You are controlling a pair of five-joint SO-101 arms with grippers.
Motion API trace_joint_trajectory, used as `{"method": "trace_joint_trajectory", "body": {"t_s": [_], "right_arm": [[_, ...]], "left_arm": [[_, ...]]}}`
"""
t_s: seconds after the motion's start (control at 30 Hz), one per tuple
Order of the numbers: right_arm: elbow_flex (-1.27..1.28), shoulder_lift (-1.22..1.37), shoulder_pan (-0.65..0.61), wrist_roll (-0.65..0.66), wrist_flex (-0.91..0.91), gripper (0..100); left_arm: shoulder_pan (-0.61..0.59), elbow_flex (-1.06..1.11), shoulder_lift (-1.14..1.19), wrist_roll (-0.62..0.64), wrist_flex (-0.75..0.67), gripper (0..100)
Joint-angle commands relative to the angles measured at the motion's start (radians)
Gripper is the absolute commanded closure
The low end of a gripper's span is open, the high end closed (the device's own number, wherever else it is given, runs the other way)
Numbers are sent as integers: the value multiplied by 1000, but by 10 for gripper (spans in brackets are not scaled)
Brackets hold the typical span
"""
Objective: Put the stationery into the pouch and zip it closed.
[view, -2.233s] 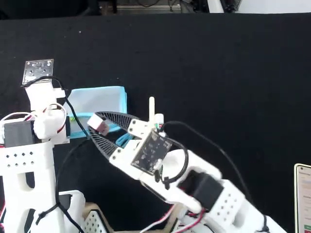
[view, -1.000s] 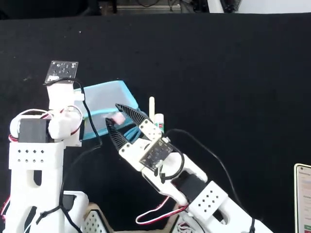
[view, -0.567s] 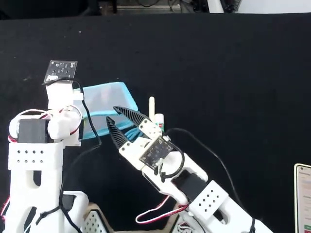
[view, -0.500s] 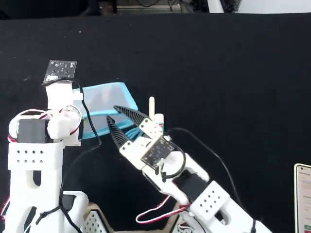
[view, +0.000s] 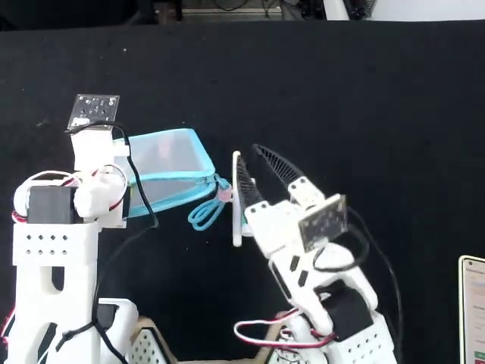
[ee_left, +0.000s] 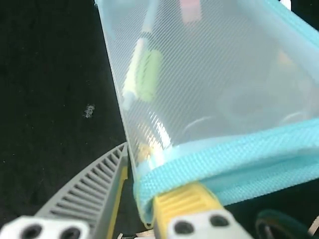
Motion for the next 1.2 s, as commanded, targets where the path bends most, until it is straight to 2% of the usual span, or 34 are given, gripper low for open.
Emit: {"method": "trace_joint_trajectory", "body": {"t_s": [0.0,0.13,0.27,0.4,0.5,0.57,0.83,1.1,1.17], "right_arm": [[-147,157,68,-21,32,910],[-260,383,150,-14,172,910],[-277,615,164,-18,249,910],[-225,823,161,-25,135,910],[-220,966,167,-130,2,909],[-248,1050,161,-186,-26,909],[-386,1337,133,-288,-37,909],[-489,1489,117,-288,-31,906],[-501,1515,114,-288,-31,869]], "left_arm": [[7,-25,-2,8,2,968],[7,-15,-2,8,2,968],[7,1,-2,8,-2,968],[15,-1,-2,8,0,968],[7,1,-2,8,2,968],[7,1,-2,8,2,968],[7,1,-2,8,2,968],[7,1,-2,8,2,968],[7,1,-2,8,2,968]]}}
